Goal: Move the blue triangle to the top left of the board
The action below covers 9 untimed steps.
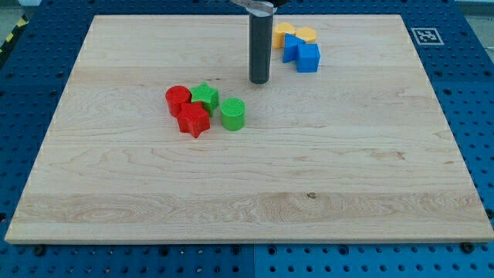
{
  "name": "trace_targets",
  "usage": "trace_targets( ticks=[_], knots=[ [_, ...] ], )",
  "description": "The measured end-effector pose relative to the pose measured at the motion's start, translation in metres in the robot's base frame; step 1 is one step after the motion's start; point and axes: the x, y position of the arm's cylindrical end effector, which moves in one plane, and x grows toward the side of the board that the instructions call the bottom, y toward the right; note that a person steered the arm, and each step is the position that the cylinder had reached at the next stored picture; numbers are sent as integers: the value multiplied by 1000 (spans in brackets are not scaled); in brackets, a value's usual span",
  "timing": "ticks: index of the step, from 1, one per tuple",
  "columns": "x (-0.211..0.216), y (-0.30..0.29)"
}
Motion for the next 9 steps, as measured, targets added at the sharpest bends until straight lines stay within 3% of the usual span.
trace_targets(
  ticks=[5,7,9],
  knots=[
    [0,4],
    [6,79],
    [6,104]
  ],
)
